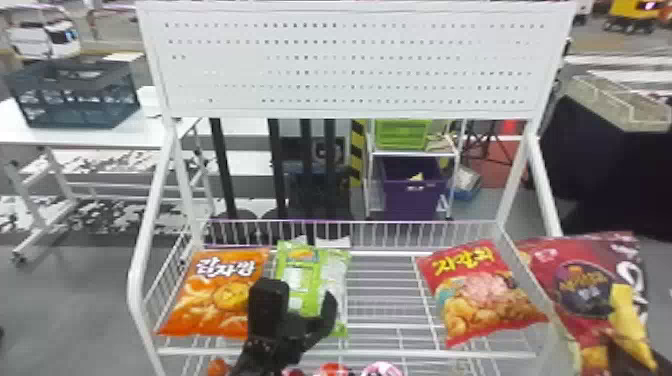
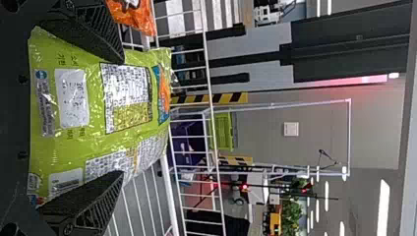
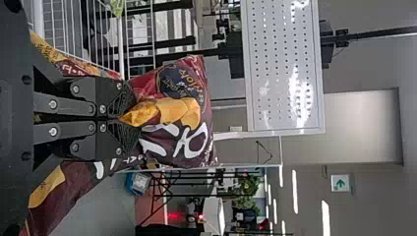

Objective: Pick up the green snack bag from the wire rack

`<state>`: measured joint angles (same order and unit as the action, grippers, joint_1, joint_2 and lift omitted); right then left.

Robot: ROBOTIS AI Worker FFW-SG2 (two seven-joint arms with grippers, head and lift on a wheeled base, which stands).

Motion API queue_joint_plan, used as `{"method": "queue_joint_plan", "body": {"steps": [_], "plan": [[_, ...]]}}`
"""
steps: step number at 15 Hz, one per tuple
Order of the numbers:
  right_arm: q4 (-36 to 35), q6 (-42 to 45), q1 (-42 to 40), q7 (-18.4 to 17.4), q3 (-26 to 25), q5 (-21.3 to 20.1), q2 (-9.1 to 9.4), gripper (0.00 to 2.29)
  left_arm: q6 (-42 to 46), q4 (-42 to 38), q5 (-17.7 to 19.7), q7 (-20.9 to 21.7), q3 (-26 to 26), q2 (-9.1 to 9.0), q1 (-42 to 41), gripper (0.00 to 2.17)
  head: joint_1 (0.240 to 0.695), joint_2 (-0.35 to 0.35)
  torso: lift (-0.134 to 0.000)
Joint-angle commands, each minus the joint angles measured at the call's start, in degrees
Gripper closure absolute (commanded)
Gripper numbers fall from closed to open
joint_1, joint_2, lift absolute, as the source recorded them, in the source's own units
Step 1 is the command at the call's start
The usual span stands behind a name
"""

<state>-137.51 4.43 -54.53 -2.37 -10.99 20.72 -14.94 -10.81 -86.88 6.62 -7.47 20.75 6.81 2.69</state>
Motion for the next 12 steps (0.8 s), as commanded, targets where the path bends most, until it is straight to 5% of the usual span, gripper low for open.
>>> {"method": "queue_joint_plan", "body": {"steps": [1,5,7,10,12], "plan": [[0.05,0.00,0.04,0.00,0.00,0.02,0.00,2.18,-0.23,1.01,-0.38,0.00,0.69,-0.30,0.65,0.10,0.499,0.000,0.000],[0.31,0.00,0.12,0.00,0.00,0.02,0.00,2.18,-2.51,2.85,-1.87,-0.09,1.48,-0.66,1.97,0.26,0.499,0.000,0.000],[0.40,-0.18,0.30,0.00,0.18,0.02,0.00,2.18,-5.50,3.12,-2.22,-0.09,1.48,-0.83,2.49,0.66,0.499,0.000,0.000],[0.57,-0.18,0.83,0.00,0.35,0.37,0.00,2.18,-7.61,2.94,-2.40,-1.94,1.75,-0.83,2.40,1.66,0.499,0.000,0.000],[0.66,-0.18,0.92,0.00,0.53,0.37,0.00,2.18,-7.96,1.97,-2.22,-2.20,1.92,-0.83,1.97,1.74,0.499,0.000,0.000]]}}
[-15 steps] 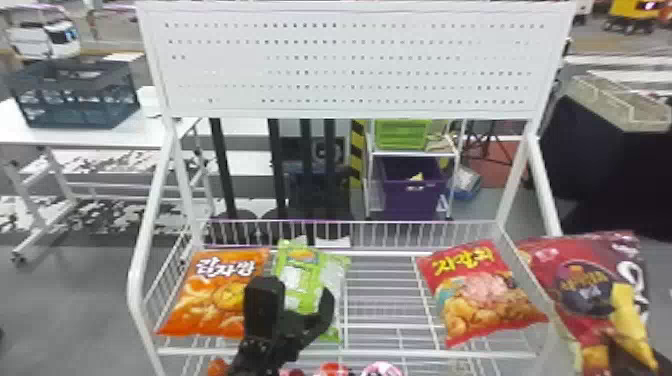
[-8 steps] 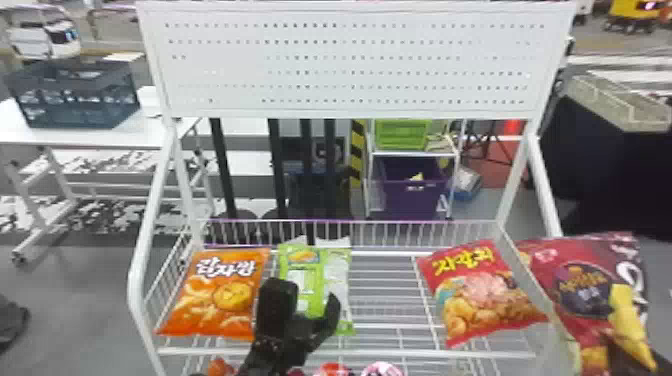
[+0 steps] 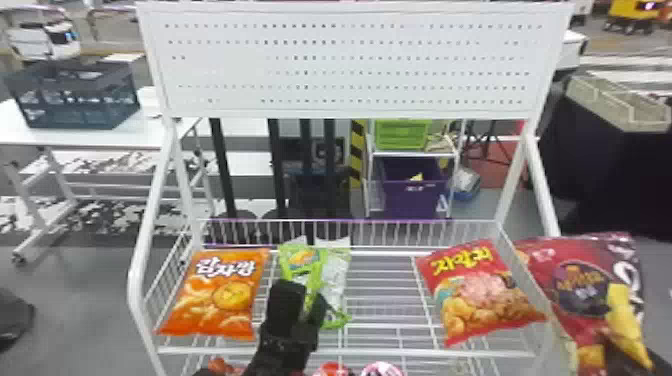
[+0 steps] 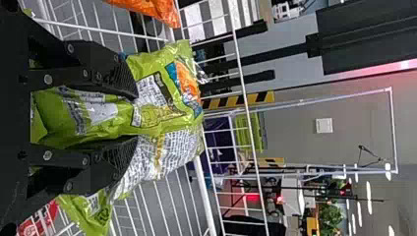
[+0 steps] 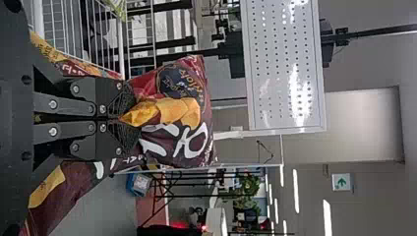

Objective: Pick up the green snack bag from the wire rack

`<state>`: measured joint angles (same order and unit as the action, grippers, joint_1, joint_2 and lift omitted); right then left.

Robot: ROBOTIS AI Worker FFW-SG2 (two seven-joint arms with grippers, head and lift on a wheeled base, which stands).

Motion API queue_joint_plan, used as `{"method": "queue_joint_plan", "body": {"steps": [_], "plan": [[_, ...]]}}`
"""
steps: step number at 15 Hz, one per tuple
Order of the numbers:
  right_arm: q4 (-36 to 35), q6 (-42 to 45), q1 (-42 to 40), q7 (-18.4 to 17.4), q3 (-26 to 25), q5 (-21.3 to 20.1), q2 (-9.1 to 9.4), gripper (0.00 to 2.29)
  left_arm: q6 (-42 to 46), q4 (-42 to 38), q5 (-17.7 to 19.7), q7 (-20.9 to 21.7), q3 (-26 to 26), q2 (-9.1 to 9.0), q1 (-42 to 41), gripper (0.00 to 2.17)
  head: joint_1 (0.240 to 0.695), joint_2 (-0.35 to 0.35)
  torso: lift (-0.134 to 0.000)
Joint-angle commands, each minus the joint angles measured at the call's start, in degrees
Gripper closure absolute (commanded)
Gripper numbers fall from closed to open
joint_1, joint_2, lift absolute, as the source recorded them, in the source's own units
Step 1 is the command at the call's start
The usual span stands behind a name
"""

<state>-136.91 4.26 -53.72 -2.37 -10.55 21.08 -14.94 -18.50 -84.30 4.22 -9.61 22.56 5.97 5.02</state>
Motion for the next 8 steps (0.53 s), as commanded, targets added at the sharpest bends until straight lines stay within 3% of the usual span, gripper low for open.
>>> {"method": "queue_joint_plan", "body": {"steps": [1,8], "plan": [[0.07,0.00,0.11,0.00,0.18,0.01,0.00,2.18,-0.27,-1.65,0.18,-0.23,0.12,0.01,-0.71,1.87,0.499,0.000,0.000],[-0.11,0.18,0.02,0.00,0.45,0.01,0.09,2.18,-0.98,-15.54,0.71,-0.76,-0.67,0.89,-7.65,1.89,0.499,0.000,0.000]]}}
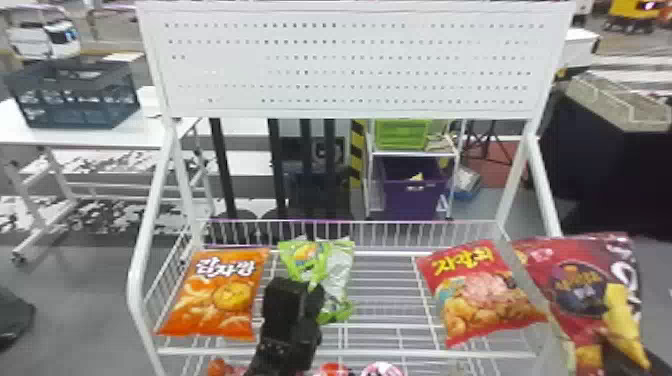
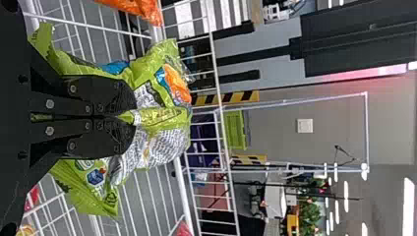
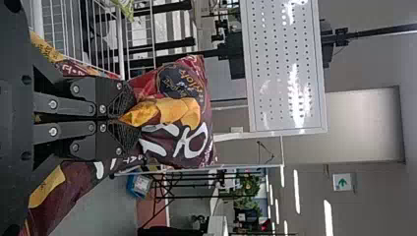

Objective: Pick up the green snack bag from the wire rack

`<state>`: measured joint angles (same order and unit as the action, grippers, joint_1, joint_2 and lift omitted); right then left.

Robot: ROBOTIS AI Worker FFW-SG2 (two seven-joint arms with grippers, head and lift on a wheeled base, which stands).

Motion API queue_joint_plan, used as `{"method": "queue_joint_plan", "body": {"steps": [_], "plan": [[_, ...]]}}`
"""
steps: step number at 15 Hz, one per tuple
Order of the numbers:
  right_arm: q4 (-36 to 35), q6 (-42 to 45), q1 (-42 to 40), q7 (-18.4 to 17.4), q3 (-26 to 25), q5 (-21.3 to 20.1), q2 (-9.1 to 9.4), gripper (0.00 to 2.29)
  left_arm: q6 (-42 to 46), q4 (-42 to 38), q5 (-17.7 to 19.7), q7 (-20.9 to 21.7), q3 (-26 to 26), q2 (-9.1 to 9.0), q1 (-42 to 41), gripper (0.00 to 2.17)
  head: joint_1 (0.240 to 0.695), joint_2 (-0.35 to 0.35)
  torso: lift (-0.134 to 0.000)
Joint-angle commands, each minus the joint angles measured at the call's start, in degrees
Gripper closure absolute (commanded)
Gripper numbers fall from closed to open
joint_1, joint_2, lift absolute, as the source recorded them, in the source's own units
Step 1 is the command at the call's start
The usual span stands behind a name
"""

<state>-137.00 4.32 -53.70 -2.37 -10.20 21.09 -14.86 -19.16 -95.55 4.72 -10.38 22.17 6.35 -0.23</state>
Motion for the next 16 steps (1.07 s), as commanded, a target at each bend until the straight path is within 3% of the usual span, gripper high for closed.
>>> {"method": "queue_joint_plan", "body": {"steps": [1,3,5,8,16], "plan": [[-0.03,0.11,0.00,0.00,0.09,0.00,0.01,2.18,-0.31,-7.28,0.64,0.01,-0.64,1.03,-4.25,1.89,0.499,0.000,0.000],[-0.03,0.11,0.26,0.00,0.27,0.00,-0.08,2.18,-0.66,-15.54,0.64,-0.52,-1.96,2.53,-9.97,1.89,0.499,0.000,0.000],[-0.03,0.11,0.26,0.00,0.36,0.00,-0.08,2.18,-0.31,-22.84,0.29,-1.58,-3.45,5.25,-16.21,1.89,0.499,0.000,0.000],[0.06,0.11,0.44,0.00,0.36,0.09,-0.34,2.18,2.50,-29.87,0.20,-2.72,-6.26,8.15,-23.59,1.89,0.499,0.000,0.000],[-0.29,-0.06,0.09,0.00,0.27,0.26,-0.69,2.18,18.50,-34.35,0.29,-4.92,-12.50,8.41,-37.57,1.89,0.499,0.000,0.000]]}}
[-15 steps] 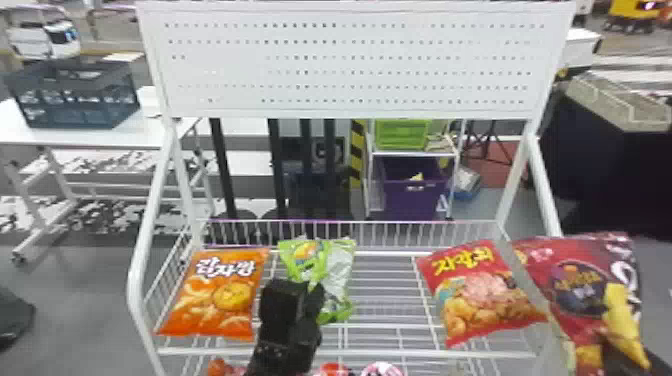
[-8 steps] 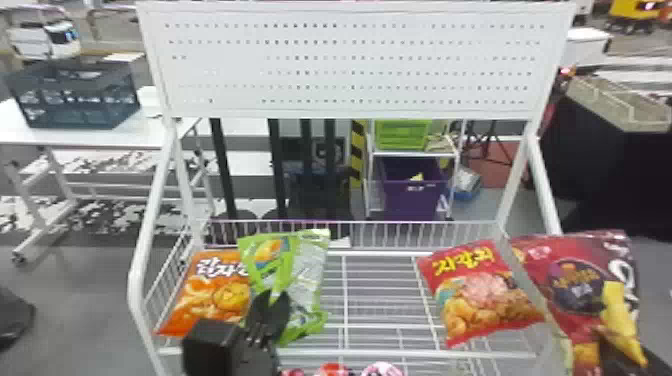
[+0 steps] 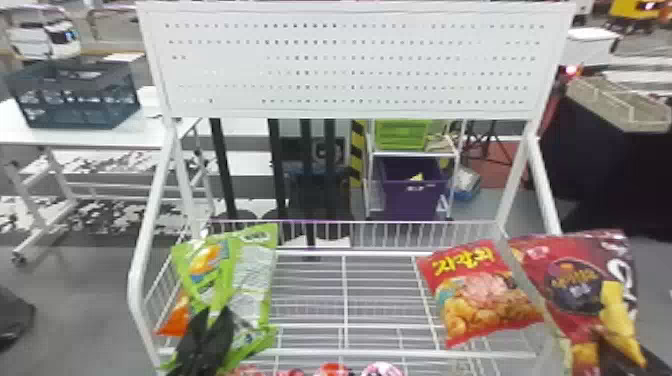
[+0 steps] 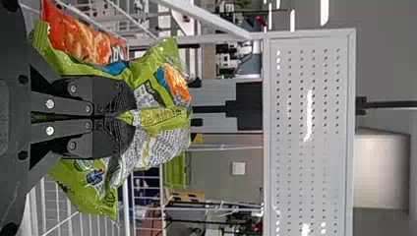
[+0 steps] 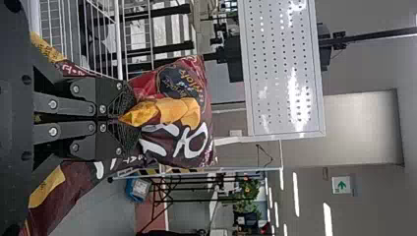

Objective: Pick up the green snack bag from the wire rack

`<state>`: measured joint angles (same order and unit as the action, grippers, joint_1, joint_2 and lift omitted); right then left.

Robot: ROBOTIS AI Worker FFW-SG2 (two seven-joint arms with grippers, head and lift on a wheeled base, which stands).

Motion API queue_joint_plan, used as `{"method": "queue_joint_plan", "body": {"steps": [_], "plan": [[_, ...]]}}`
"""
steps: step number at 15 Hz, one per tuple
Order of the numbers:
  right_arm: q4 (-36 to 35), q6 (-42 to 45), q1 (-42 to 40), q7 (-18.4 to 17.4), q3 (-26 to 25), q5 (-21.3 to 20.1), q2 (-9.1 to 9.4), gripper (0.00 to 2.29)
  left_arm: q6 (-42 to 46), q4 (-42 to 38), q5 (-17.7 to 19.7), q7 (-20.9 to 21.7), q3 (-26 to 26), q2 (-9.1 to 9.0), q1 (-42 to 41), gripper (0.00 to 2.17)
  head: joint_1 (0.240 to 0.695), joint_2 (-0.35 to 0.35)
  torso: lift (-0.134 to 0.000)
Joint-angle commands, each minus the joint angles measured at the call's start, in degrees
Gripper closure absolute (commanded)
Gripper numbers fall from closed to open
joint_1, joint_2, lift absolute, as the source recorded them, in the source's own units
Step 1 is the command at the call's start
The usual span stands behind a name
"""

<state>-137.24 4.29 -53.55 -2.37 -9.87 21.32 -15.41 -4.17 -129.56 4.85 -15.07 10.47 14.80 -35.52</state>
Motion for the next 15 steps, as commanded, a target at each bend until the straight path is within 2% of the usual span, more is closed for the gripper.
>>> {"method": "queue_joint_plan", "body": {"steps": [1,15], "plan": [[-0.04,-0.03,-0.07,0.00,-0.06,-0.05,-0.23,2.18,5.96,-0.69,0.16,-0.48,-1.15,-0.04,-3.59,1.89,0.499,0.000,0.000],[-0.66,0.15,-0.59,0.08,0.20,-0.23,-0.15,2.18,6.84,-1.13,0.16,-0.31,-2.12,0.05,-4.74,1.88,0.499,0.000,0.000]]}}
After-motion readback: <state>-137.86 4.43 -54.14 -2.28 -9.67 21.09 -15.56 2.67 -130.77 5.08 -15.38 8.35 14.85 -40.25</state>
